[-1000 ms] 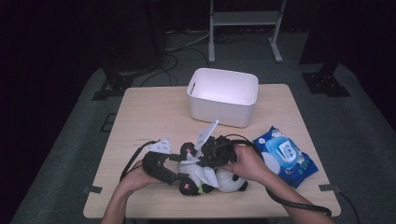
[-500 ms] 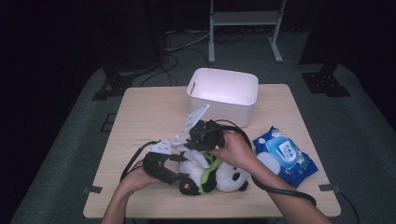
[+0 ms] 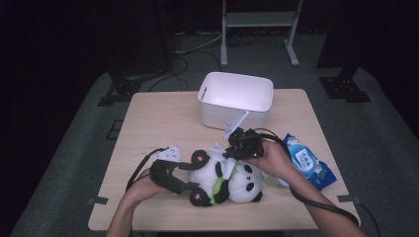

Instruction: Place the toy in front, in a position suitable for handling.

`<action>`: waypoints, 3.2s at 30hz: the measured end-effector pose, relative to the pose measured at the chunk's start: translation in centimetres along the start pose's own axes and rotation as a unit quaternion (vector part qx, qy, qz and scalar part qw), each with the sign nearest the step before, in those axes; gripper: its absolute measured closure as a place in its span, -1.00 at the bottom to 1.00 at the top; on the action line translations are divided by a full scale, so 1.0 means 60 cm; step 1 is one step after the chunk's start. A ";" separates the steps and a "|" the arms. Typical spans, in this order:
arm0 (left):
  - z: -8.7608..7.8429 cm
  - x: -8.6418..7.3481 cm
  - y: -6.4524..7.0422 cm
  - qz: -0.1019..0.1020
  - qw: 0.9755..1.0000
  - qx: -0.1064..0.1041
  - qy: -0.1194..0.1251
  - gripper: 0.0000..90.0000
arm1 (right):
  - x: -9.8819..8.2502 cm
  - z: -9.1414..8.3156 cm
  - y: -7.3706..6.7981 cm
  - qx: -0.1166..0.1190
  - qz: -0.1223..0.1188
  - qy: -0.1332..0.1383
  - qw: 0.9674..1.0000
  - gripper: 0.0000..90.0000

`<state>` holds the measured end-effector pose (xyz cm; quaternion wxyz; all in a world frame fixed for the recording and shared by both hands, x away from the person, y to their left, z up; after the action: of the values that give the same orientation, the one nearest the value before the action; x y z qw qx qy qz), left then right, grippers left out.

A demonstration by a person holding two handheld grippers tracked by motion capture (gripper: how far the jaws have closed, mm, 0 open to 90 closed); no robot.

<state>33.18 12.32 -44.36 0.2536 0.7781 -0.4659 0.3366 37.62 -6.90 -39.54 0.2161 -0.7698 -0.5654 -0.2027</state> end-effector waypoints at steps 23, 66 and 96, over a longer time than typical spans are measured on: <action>0.011 0.025 0.023 0.016 1.000 0.022 0.001 -0.50 | 0.016 0.006 -0.059 0.044 -0.027 0.028 0.998 0.83; 0.007 0.021 0.020 0.017 1.000 0.014 -0.002 -0.49 | -0.046 -0.034 -0.017 0.036 0.027 0.057 0.997 0.83; 0.005 0.021 0.021 0.016 1.000 0.010 -0.002 -0.49 | -0.063 -0.061 -0.034 0.052 0.042 0.058 0.996 0.55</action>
<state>32.54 10.85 -43.50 0.2397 0.7733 -0.4759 0.3436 34.35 -11.36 -38.39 0.2966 -0.7674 -0.5290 -0.2082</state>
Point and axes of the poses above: each handheld gripper's, and its own axes: z roughly forward along the jaws, x roughly out of its top, y roughly to its right, the point moved 6 cm from there along z, roughly forward along the jaws, and after that the axes turned 8 degrees about x, right-handed, at the moved point
